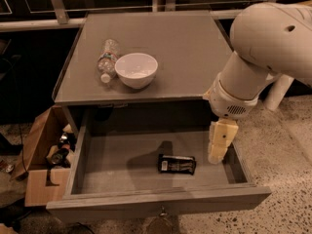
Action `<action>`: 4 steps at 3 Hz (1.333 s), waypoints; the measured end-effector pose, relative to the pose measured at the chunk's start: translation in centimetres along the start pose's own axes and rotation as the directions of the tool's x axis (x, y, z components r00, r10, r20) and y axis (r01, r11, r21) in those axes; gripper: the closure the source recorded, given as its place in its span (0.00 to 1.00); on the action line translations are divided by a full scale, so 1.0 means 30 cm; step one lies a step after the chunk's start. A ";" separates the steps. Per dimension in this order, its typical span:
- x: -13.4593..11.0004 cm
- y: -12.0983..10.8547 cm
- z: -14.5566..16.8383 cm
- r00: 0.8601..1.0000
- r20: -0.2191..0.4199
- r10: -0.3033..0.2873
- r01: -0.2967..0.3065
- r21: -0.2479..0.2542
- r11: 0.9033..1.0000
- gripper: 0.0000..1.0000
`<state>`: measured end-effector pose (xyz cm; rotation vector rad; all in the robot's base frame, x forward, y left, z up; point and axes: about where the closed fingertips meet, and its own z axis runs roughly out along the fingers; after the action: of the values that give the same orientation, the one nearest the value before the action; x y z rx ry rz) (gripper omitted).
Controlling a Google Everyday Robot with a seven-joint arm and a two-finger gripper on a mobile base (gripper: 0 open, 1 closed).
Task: Pick rxbar chocolate from top drawer and place on counter
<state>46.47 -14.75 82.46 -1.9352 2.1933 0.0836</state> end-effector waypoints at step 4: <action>0.006 -0.012 0.248 0.994 0.027 0.104 -0.102 -0.044 0.994 0.00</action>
Offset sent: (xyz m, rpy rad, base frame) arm 0.0181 0.0211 -0.0642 0.0295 0.0257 -0.0371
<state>47.74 -13.60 75.21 -1.8296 2.2896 0.1751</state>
